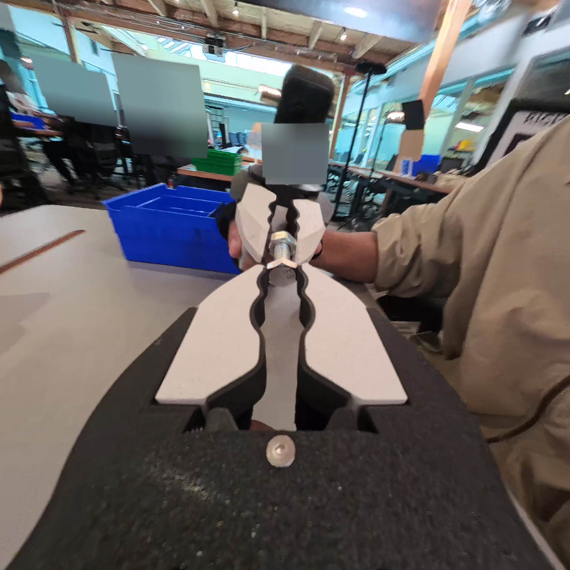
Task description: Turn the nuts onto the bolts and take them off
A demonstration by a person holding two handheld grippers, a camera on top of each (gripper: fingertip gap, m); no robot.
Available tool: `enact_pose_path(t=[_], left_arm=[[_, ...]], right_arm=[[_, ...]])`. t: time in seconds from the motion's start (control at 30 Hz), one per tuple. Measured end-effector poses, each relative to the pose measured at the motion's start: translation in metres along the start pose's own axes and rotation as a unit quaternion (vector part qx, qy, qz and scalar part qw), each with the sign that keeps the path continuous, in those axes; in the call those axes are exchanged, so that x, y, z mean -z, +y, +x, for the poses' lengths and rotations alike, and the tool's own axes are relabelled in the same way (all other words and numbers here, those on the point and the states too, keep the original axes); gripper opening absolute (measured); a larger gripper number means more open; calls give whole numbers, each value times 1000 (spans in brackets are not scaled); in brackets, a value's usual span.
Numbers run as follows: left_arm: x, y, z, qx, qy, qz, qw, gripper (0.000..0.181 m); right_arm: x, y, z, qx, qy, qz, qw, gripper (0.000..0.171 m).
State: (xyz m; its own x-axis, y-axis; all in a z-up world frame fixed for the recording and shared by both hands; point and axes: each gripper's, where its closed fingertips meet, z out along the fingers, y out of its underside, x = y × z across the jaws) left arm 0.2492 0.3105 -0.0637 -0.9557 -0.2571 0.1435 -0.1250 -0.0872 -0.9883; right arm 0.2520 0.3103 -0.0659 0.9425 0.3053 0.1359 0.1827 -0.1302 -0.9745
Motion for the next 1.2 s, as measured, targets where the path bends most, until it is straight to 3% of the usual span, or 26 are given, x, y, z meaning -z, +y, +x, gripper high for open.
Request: enact_pose_path(t=[0.17, 0.3, 0.4, 0.43, 0.53, 0.7, 0.8, 0.87, 1.0, 1.2], left_arm=[[-3, 9, 3, 70, 45, 2, 996, 17], [-4, 9, 6, 72, 54, 4, 996, 17], [-3, 1, 6, 20, 27, 7, 999, 17], [-1, -2, 4, 1, 11, 7, 1000, 17], [7, -14, -3, -56, -41, 11, 998, 17], [16, -12, -18, -145, -119, -33, 982, 17], [14, -4, -21, -155, -128, -55, 978, 17], [12, 2, -22, -151, -126, -66, 978, 17], [12, -2, -20, -124, -114, -43, 985, 17], [12, -6, -16, -100, -98, -26, 990, 17]], right_arm=[[4, 10, -2, 154, 42, -61, 985, 17], [5, 10, -3, 196, 56, -58, 977, 17], [3, 4, -5, 76, 14, -17, 997, 21], [2, 3, -5, 14, -8, -5, 1000, 33], [-6, -4, -3, -163, -64, 42, 984, 45], [-15, -8, 7, -422, -143, 113, 888, 42], [-16, -6, 13, -499, -167, 141, 839, 31], [-16, -5, 15, -488, -158, 149, 845, 19], [-15, -1, 16, -426, -122, 121, 888, 19], [-15, -1, 12, -350, -100, 118, 924, 18]])
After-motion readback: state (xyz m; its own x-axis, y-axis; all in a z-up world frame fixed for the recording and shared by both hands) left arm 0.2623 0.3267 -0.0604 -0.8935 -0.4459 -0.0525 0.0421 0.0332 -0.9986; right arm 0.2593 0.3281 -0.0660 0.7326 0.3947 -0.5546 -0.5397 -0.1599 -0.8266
